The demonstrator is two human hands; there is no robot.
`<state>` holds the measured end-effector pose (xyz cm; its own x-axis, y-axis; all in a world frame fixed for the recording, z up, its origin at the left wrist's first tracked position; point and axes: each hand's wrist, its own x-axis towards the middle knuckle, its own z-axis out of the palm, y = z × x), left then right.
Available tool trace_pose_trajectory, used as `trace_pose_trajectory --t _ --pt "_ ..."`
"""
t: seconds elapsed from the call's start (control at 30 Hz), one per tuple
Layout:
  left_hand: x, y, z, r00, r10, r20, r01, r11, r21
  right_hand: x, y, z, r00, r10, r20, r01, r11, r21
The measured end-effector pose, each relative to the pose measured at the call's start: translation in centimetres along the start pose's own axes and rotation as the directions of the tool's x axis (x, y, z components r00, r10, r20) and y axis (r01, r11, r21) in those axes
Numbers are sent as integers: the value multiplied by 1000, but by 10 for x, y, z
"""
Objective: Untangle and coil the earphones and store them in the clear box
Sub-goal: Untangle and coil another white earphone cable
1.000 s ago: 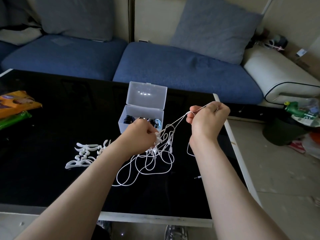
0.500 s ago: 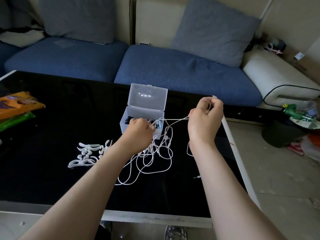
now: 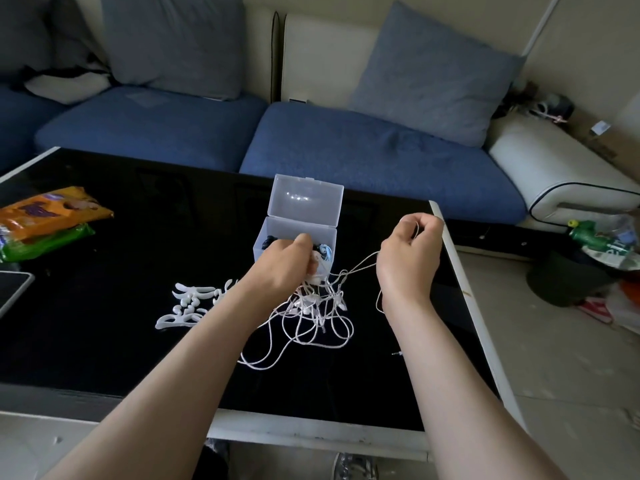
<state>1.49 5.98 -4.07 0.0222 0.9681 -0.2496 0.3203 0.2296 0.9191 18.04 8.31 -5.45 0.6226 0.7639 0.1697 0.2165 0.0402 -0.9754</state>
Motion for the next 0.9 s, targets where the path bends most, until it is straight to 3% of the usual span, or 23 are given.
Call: trace_pose_trajectory --t 0.17,0.43,0.63,0.8,0.9 --pt "0 0 -3 1000 -4 23 6 995 -99 -7 -1 5 999 21 25 -22 999 31" --pt "5 -10 -10 988 -48 -150 24 987 -157 -11 -13 6 996 24 88 -44 970 238" --pt "7 -22 -13 979 -9 -204 25 997 74 -16 -22 6 997 21 79 -43 956 290" --pt "9 -29 -14 980 85 -182 -26 952 305 -22 -24 6 996 1 91 -26 961 275" --pt "10 -29 -12 981 110 -161 -46 933 356 -23 -24 8 991 -5 131 -27 970 240"
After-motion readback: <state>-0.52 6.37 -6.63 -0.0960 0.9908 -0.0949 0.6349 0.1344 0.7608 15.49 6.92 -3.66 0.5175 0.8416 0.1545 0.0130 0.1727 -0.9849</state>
